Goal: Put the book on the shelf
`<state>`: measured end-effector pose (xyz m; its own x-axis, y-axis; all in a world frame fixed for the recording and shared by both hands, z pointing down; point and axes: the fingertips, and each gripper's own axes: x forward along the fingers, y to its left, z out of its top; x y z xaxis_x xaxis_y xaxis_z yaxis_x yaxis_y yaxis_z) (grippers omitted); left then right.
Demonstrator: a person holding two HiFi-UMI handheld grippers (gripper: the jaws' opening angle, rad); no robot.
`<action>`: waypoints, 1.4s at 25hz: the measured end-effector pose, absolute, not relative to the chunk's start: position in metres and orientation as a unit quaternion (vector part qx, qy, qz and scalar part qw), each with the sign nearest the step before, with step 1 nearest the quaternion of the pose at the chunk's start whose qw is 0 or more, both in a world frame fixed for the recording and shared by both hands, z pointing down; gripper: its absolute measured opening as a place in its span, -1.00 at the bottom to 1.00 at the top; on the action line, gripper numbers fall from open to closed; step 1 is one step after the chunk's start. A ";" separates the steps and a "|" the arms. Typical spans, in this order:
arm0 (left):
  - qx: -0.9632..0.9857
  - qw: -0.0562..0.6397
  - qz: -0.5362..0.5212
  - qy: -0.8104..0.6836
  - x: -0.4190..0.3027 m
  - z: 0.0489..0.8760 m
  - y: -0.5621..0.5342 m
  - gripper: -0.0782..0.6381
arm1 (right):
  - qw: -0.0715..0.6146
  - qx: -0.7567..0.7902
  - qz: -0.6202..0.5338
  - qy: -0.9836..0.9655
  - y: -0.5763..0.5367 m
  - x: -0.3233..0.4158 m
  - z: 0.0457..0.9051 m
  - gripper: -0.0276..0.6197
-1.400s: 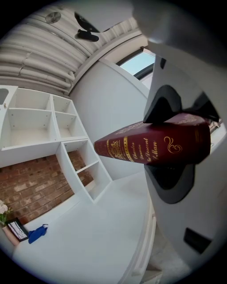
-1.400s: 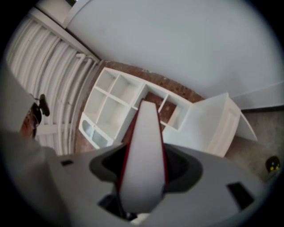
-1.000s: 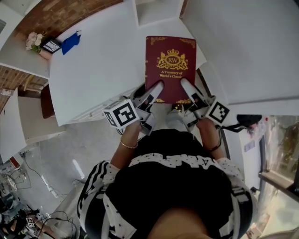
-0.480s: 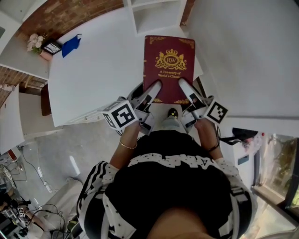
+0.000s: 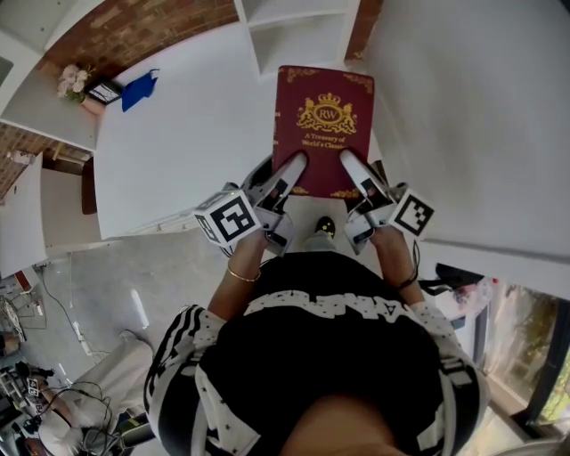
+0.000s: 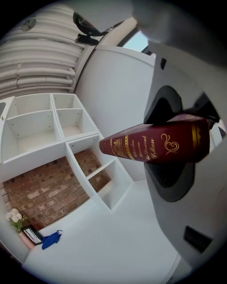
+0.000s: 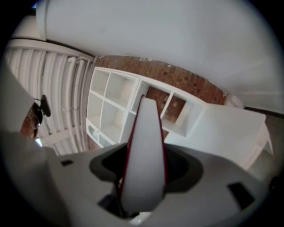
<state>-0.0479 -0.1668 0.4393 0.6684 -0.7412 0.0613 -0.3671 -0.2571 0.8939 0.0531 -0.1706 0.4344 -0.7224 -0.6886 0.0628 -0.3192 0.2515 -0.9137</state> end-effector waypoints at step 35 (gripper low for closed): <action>0.750 0.473 -0.207 -0.412 -0.057 0.439 -0.169 0.00 | 0.198 -0.278 -0.511 0.789 -0.173 0.051 0.440 -0.10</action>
<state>-0.0566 -0.1686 0.4390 0.5740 -0.8150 0.0790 -0.4222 -0.2119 0.8814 0.0510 -0.1730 0.4399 -0.7676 -0.6404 -0.0276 -0.2363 0.3226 -0.9166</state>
